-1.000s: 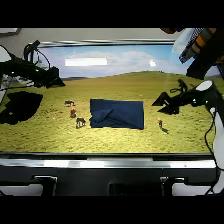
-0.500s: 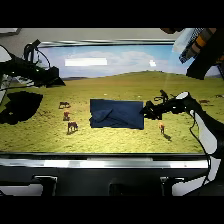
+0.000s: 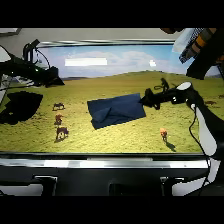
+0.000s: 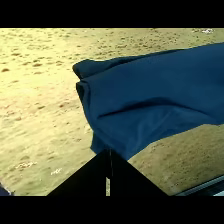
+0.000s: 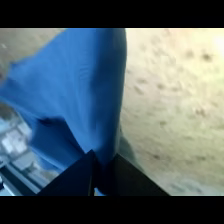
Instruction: Fold the clothes and pants, and hang the long-sleeved shirts on hangers.
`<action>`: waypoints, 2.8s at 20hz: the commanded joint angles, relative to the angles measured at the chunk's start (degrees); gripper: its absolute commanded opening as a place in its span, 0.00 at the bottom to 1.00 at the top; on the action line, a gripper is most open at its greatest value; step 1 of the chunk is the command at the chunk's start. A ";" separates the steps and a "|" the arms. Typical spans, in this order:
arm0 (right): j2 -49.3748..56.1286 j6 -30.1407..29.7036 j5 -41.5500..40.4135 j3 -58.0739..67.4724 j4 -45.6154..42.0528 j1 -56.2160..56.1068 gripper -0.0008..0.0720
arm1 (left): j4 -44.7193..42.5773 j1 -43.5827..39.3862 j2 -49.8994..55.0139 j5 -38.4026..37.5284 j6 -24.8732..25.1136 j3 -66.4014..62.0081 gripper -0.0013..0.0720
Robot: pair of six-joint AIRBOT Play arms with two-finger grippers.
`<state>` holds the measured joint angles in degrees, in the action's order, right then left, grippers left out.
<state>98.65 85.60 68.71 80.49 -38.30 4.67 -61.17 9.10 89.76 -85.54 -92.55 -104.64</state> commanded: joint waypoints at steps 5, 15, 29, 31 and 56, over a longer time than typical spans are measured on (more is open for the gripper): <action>-0.94 16.81 0.17 20.55 -4.70 6.45 0.05 | -0.04 1.18 0.04 0.00 0.09 -0.02 0.05; -0.92 31.65 -5.40 32.59 -8.09 21.92 0.05 | 0.00 3.13 0.04 -0.11 0.04 -0.02 0.05; -4.63 36.54 24.87 24.35 -47.67 31.67 0.05 | 0.00 3.45 0.07 -0.61 0.07 -0.02 0.05; -8.04 36.59 23.58 16.92 -50.60 31.67 0.05 | 0.00 3.45 0.07 -0.63 0.07 -0.02 0.05; -36.11 51.36 14.38 -35.32 -65.83 31.67 0.63 | 0.04 3.43 0.68 -0.61 0.00 0.00 0.05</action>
<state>63.18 139.50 82.54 43.70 -103.63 36.32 -61.10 12.49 90.11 -86.17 -92.53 -104.64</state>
